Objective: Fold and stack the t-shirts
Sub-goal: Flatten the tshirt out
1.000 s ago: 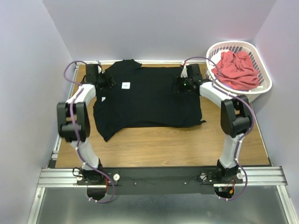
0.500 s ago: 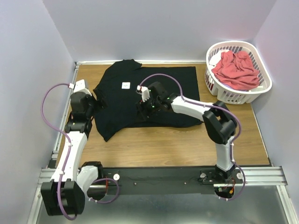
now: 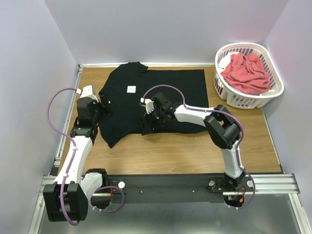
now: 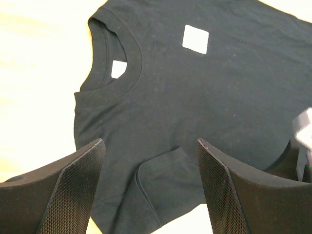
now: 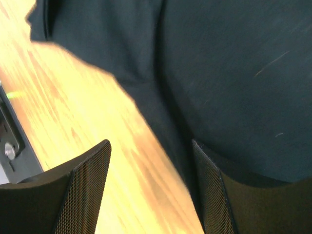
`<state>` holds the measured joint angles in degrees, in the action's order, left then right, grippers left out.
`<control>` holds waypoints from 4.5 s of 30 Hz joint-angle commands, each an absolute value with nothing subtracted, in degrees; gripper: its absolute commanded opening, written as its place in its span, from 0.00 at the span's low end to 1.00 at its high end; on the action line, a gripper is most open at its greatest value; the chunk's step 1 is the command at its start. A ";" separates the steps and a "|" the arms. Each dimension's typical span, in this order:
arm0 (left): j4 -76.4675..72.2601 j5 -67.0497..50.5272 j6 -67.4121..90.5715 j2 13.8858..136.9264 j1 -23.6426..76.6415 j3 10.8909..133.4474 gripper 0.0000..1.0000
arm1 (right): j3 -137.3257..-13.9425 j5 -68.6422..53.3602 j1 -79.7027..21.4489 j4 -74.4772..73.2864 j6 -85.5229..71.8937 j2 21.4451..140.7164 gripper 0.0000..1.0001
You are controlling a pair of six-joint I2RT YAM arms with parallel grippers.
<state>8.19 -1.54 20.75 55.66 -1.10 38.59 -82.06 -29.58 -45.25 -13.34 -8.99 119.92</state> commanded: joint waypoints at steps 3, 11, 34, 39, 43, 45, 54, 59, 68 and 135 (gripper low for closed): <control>6.77 -2.02 19.86 55.46 -0.88 39.55 0.83 | -74.45 -31.29 -48.43 -14.41 -10.63 112.34 0.73; 6.50 -3.51 19.78 56.60 -0.79 39.29 0.83 | -65.05 -24.88 -49.75 -14.15 -11.51 105.91 0.73; 12.74 -3.34 19.60 72.69 16.78 40.95 0.72 | -55.82 -8.89 -49.92 -12.13 -14.68 89.66 0.72; 15.28 -2.82 19.69 80.15 19.07 45.42 0.71 | -50.99 -1.85 -49.83 -12.30 -15.73 84.73 0.72; 17.84 -0.53 19.86 84.19 20.56 48.77 0.69 | -47.65 -0.88 -49.83 -12.39 -16.87 80.61 0.72; 18.63 -0.53 19.95 85.60 21.00 49.74 0.67 | -46.32 -0.27 -49.75 -12.48 -17.31 77.97 0.72; 22.85 5.36 21.53 90.53 24.08 51.42 0.54 | -41.93 2.29 -49.75 -12.48 -17.67 71.90 0.72; 23.99 6.85 22.24 92.37 25.84 52.73 0.51 | -40.61 2.81 -49.75 -12.48 -17.58 71.28 0.72; 24.87 9.05 23.64 93.25 27.42 53.53 0.26 | -38.85 3.69 -49.83 -12.39 -17.40 69.87 0.72; 17.84 1.14 19.60 95.07 10.37 55.45 0.38 | -63.63 -35.77 -53.17 -2.55 -10.11 106.25 0.48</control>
<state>20.34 1.61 23.20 90.45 11.55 52.84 -61.36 -33.58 -51.75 -3.05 -11.55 103.31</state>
